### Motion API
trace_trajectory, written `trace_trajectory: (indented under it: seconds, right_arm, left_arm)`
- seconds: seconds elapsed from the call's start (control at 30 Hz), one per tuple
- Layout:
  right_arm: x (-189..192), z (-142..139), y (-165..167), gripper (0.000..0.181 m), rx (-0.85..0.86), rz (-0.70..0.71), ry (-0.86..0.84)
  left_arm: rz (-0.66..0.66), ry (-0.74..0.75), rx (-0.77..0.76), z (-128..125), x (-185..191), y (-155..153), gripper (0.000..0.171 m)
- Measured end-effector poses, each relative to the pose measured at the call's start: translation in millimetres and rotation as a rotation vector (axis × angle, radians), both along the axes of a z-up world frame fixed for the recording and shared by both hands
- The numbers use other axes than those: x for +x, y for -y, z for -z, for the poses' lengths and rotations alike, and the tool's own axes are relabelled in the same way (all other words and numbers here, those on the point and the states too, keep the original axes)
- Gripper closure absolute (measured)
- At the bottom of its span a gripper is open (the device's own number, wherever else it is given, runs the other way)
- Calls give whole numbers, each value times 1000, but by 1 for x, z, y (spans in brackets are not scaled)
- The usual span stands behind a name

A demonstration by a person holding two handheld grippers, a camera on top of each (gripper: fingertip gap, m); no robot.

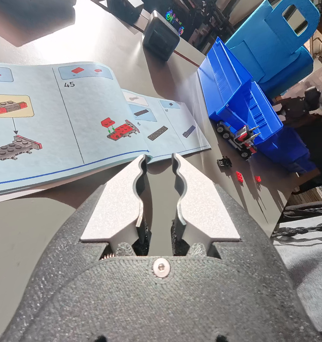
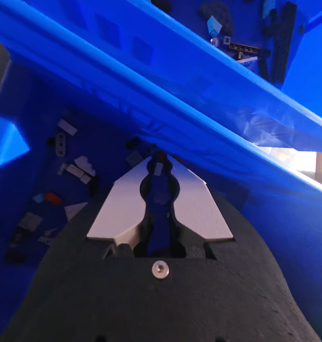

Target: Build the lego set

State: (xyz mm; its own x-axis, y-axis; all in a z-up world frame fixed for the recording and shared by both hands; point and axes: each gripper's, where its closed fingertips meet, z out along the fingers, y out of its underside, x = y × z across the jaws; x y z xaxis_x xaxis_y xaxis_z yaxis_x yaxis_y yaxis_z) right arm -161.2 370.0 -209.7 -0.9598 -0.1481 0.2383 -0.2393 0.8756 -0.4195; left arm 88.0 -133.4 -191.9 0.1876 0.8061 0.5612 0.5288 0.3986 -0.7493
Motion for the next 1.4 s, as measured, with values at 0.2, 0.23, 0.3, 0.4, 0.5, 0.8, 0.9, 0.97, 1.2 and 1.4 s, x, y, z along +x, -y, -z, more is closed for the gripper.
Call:
trace_trajectory:
  seconds: [0.2,0.23,0.3,0.4,0.5,0.8,0.9,0.97,1.2,1.4]
  right_arm:
    - [-7,13,1,173,24,-31,45]
    - [-4,14,0,173,31,-28,71]
    - [-4,15,-2,170,38,-17,98]
    - [-6,20,-8,166,72,-2,101]
    - [-6,20,-5,167,54,8,101]
    - [-16,14,0,163,20,65,27]
    - [-18,14,1,156,-3,94,36]
    - [-16,14,3,156,-20,113,63]
    - [-16,12,5,156,-74,207,151]
    - [-18,13,6,158,-72,241,137]
  left_arm:
    - [4,29,4,4,-1,0,144]
    - [4,29,5,4,-1,0,144]
    - [2,26,5,4,-1,0,144]
    - [3,24,6,3,-1,0,144]
    - [5,19,7,3,0,0,144]
    - [14,-1,9,-1,1,-2,144]
    - [18,-1,12,-1,2,-2,144]
    - [18,0,12,0,2,-2,144]
    - [15,3,7,0,2,-2,144]
    - [13,7,4,1,2,-2,144]
